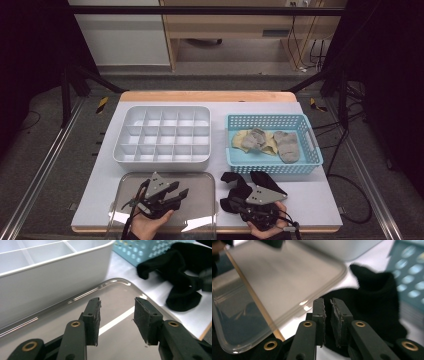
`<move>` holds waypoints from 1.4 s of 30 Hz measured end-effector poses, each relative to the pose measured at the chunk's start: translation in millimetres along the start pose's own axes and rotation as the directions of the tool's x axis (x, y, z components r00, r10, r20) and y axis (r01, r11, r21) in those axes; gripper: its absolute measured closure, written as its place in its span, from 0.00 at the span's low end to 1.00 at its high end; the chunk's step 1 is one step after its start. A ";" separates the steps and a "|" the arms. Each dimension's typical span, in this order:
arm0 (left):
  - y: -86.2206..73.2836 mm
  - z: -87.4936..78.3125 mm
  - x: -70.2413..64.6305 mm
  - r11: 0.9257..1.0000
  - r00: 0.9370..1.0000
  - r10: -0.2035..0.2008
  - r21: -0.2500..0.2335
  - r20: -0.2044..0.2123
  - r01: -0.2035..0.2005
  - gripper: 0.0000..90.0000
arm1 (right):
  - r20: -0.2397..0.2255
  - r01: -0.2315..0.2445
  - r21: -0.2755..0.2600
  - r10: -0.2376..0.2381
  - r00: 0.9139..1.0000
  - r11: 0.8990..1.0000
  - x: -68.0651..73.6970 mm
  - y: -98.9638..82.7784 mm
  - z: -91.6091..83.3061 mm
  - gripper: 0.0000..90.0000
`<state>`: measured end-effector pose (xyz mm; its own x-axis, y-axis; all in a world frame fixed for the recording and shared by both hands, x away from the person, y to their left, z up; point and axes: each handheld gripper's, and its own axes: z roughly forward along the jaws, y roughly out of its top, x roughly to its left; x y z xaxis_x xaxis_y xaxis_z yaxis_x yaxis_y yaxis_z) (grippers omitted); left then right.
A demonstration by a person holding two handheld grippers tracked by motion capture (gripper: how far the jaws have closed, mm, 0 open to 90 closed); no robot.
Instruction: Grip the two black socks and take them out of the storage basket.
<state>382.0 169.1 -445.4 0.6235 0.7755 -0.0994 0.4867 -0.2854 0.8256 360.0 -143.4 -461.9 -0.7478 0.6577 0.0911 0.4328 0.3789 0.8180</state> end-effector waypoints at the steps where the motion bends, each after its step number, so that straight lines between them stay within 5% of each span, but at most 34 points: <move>1: -0.3 -2.1 2.7 1.000 1.000 -0.008 -0.005 -0.007 0.008 0.61 | -0.007 -0.002 0.018 0.002 1.000 1.000 1.2 -1.5 3.5 0.90; 10: -0.6 -12.7 15.8 0.999 0.999 -0.043 -0.034 -0.028 0.043 0.61 | -0.029 -0.012 0.104 0.015 0.999 0.994 -0.6 -10.3 18.5 0.81; 17: -0.9 -15.8 21.2 0.997 0.997 -0.061 -0.045 -0.037 0.059 0.61 | -0.035 -0.001 0.143 0.006 0.999 0.990 1.8 -10.6 20.2 0.99; 20: -0.9 -17.9 24.9 0.996 0.996 -0.074 -0.053 -0.043 0.072 0.61 | -0.040 -0.017 0.130 0.022 0.999 0.991 1.2 -7.8 16.7 1.00; 25: 0.1 -23.0 32.2 0.992 0.993 -0.107 -0.071 -0.048 0.104 0.61 | -0.094 -0.055 0.011 0.056 0.994 0.998 7.6 14.5 8.5 1.00; 28: 0.5 -24.5 33.1 0.991 0.993 -0.111 -0.077 -0.051 0.107 0.61 | -0.121 -0.073 -0.012 0.071 0.990 0.997 13.4 23.1 13.9 1.00; 36: 1.6 -27.7 34.2 0.990 0.992 -0.115 -0.089 -0.054 0.110 0.61 | -0.174 -0.050 0.066 0.061 0.983 0.997 42.7 39.2 65.1 0.97; 39: 1.7 -27.3 32.9 0.990 0.992 -0.113 -0.086 -0.054 0.108 0.61 | -0.178 -0.050 0.070 0.062 0.982 0.996 41.6 36.8 67.7 0.93; 42: 1.7 -26.1 30.8 0.990 0.992 -0.118 -0.083 -0.047 0.113 0.61 | -0.170 -0.071 0.014 0.072 0.983 0.997 33.4 38.6 56.8 0.86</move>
<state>386.0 207.3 -432.6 0.5326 0.8292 -0.1696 0.5017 -0.1479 0.8523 380.3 -69.8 -459.5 -0.7891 0.5631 0.2454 0.4920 0.3403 0.8013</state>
